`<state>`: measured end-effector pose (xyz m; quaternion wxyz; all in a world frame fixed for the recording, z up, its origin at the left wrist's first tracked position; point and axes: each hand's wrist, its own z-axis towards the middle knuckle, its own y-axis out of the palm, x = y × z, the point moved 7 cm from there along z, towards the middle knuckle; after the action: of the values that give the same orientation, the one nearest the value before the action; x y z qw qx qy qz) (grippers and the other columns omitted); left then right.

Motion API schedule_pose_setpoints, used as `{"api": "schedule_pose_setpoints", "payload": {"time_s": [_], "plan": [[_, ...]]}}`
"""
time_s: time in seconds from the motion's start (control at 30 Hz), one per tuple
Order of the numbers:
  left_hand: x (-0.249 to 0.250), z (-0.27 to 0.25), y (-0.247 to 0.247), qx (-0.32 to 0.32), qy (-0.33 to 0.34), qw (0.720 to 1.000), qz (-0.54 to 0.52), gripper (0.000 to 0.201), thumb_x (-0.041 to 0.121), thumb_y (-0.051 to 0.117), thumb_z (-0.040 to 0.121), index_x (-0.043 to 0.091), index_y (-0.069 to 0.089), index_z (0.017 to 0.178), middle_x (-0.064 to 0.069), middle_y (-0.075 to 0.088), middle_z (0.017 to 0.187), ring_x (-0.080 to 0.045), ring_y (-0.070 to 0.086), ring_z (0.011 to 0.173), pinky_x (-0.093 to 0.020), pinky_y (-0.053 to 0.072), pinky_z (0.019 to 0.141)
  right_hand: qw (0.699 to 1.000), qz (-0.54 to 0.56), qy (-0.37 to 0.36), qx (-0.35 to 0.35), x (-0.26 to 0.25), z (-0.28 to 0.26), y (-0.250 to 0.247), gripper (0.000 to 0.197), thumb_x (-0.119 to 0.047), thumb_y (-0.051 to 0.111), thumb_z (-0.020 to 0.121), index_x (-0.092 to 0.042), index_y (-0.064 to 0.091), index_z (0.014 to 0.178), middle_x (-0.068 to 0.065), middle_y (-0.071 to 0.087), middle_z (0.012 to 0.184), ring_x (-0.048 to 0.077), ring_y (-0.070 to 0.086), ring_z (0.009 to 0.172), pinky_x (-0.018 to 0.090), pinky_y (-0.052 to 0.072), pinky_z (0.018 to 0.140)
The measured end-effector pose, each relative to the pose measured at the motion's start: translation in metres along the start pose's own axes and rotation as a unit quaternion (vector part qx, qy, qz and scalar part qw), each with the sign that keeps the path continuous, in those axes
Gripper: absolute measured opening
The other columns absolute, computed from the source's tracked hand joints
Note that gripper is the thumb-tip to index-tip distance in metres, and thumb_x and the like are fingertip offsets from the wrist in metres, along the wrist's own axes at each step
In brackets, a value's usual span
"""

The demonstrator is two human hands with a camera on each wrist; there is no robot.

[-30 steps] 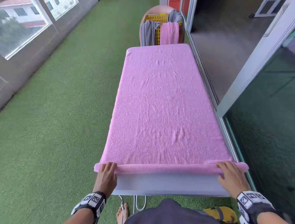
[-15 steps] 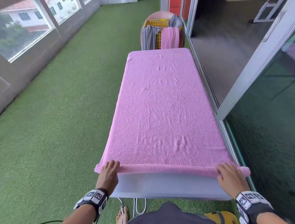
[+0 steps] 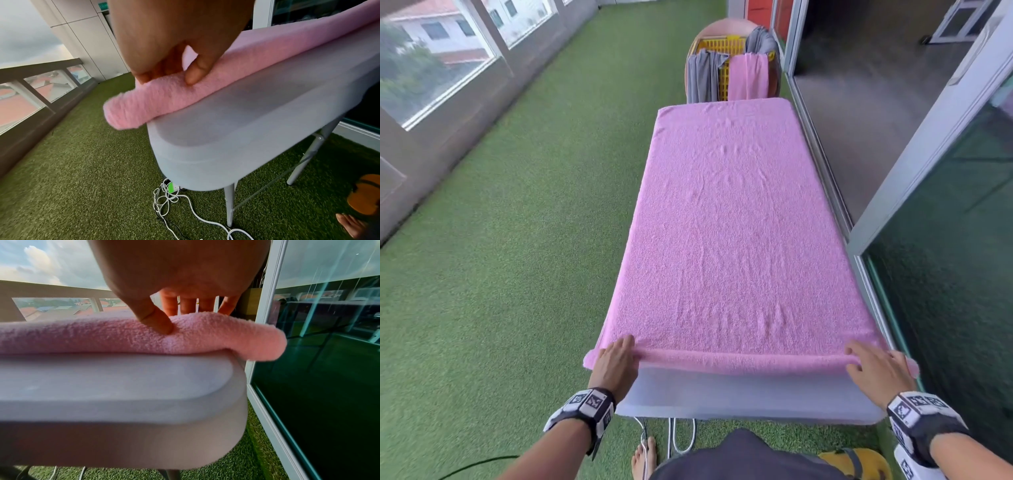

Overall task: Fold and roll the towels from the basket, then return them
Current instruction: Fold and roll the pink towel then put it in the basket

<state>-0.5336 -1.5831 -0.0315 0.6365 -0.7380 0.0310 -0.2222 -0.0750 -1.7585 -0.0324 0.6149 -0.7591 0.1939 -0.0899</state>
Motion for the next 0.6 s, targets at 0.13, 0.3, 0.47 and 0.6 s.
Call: {"api": "schedule_pose_setpoints", "payload": {"time_s": [0.13, 0.3, 0.47, 0.6], "plan": [[-0.002, -0.001, 0.004, 0.039, 0.006, 0.999, 0.033, 0.04, -0.016, 0.057, 0.059, 0.012, 0.053, 0.088, -0.002, 0.052, 0.081, -0.016, 0.042, 0.07, -0.034, 0.049, 0.059, 0.997, 0.01, -0.048, 0.061, -0.011, -0.006, -0.003, 0.045, 0.001, 0.075, 0.056, -0.026, 0.042, 0.071, -0.01, 0.038, 0.072, 0.015, 0.041, 0.064, 0.028, 0.03, 0.059], [0.0, -0.003, 0.017, 0.017, 0.024, 0.999, 0.04, 0.053, -0.012, 0.06, 0.053, 0.012, 0.053, 0.1, -0.004, 0.054, 0.095, -0.021, 0.049, 0.081, -0.037, 0.053, 0.071, 0.999, 0.029, -0.03, 0.016, -0.003, 0.0, 0.012, 0.046, -0.006, 0.075, 0.063, -0.028, 0.056, 0.098, -0.009, 0.055, 0.1, 0.016, 0.056, 0.091, 0.033, 0.047, 0.077], [-0.002, 0.005, 0.01, 0.042, 0.035, 0.998, 0.012, 0.038, -0.019, 0.061, 0.062, 0.013, 0.062, 0.081, 0.001, 0.063, 0.079, -0.018, 0.055, 0.071, -0.035, 0.053, 0.063, 0.998, 0.061, -0.009, 0.028, 0.005, 0.007, 0.01, 0.038, -0.004, 0.062, 0.078, -0.02, 0.068, 0.112, -0.003, 0.066, 0.112, 0.019, 0.058, 0.106, 0.04, 0.047, 0.092], [0.001, 0.0, 0.008, 0.003, 0.053, 0.998, 0.046, 0.02, 0.018, 0.036, 0.084, 0.022, 0.051, 0.072, 0.006, 0.059, 0.07, -0.015, 0.051, 0.063, -0.034, 0.05, 0.064, 0.999, -0.012, -0.021, -0.024, 0.003, 0.0, 0.009, 0.029, -0.026, 0.051, 0.088, -0.032, 0.064, 0.113, -0.014, 0.065, 0.113, 0.01, 0.057, 0.104, 0.032, 0.04, 0.095]]}}
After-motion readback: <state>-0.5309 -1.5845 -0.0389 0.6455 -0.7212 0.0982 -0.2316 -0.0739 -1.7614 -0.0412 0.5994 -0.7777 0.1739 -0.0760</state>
